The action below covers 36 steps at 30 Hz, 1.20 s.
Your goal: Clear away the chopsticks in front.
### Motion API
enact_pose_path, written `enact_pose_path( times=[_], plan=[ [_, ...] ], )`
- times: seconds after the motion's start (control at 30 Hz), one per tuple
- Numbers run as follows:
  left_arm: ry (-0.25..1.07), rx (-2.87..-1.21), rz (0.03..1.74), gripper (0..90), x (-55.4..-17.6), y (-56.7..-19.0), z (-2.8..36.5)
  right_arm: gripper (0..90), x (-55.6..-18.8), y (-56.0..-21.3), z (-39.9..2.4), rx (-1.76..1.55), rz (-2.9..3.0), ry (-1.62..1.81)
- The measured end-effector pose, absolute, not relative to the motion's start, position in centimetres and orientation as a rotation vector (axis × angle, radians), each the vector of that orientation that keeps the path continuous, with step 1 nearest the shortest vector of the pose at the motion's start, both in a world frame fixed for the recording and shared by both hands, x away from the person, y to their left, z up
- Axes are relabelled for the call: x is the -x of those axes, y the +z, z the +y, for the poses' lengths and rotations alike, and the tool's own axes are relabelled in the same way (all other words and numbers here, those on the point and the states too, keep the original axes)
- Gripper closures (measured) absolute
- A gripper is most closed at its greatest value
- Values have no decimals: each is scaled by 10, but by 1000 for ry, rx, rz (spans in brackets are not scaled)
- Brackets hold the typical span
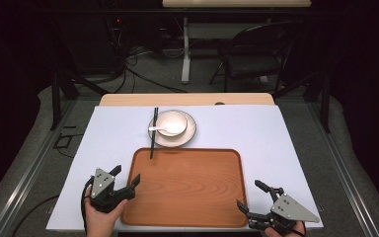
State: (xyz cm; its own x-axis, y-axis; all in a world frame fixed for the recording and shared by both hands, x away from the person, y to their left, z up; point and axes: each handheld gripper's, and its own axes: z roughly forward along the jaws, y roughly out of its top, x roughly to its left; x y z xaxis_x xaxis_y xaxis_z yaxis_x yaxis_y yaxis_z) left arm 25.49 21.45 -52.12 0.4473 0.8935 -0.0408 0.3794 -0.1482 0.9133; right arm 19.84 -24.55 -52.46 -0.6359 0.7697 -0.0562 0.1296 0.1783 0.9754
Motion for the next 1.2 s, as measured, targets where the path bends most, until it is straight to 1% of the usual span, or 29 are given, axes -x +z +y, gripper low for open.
enact_pose_path(
  times=[0.23, 0.4, 0.47, 0.63, 0.73, 0.8, 0.87, 0.97, 1.03, 1.13, 1.2],
  plan=[
    [665, -1740, 1110, 275, -258, -522, 215, 179, -199, -525, -246, -869, 1898, 1475],
    [649, -1755, 1156, 277, -263, -521, 214, 179, -201, -526, -246, -887, 1898, 1465],
    [666, -1761, 1160, 317, -265, -518, 213, 179, -201, -527, -246, -894, 1898, 1467],
    [693, -1791, 1198, 355, -271, -511, 211, 179, -199, -526, -246, -882, 1900, 1462],
    [677, -1824, 1231, 351, -278, -508, 209, 179, -199, -526, -246, -891, 1896, 1466],
    [655, -1840, 1222, 370, -285, -506, 207, 179, -200, -526, -246, -884, 1893, 1462],
    [680, -1862, 1214, 368, -292, -503, 206, 179, -200, -526, -247, -889, 1894, 1461],
    [663, -1881, 1225, 372, -303, -498, 204, 179, -200, -526, -247, -893, 1895, 1457],
    [630, -1877, 1235, 406, -310, -494, 204, 179, -200, -526, -246, -894, 1894, 1457],
    [634, -1871, 1238, 451, -321, -490, 204, 179, -200, -526, -246, -893, 1895, 1453],
    [628, -1863, 1253, 453, -328, -488, 204, 179, -200, -526, -246, -897, 1896, 1455]
  ],
)
